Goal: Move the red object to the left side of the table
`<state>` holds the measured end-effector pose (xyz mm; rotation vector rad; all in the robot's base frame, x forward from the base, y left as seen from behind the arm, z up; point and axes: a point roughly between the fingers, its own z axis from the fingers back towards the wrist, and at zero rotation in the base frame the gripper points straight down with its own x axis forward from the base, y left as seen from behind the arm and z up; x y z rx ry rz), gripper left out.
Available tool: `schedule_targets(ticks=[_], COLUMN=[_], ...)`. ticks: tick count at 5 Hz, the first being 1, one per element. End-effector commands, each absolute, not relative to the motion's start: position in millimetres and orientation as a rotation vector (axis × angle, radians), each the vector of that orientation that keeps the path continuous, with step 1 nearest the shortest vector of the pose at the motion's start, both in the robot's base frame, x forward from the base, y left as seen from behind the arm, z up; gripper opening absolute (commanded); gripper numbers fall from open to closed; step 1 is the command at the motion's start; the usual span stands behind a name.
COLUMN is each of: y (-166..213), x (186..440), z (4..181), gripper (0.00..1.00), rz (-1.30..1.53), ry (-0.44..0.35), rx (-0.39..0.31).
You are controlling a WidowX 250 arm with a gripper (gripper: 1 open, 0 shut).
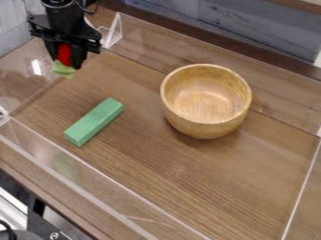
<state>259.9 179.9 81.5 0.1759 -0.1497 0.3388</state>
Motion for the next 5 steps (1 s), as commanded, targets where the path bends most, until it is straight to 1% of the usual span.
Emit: schedule_targets(ticks=[1, 3, 5], y=[186.3, 185.4, 191.6], x=[276.9, 295.1, 303.5], z=[92.2, 83.0, 70.4], gripper=[0.00, 0.00, 0.00], rz=[0.335, 0.281, 0.237], ry=[-0.186, -0.172, -0.168], rx=[0.198, 0.182, 0.167])
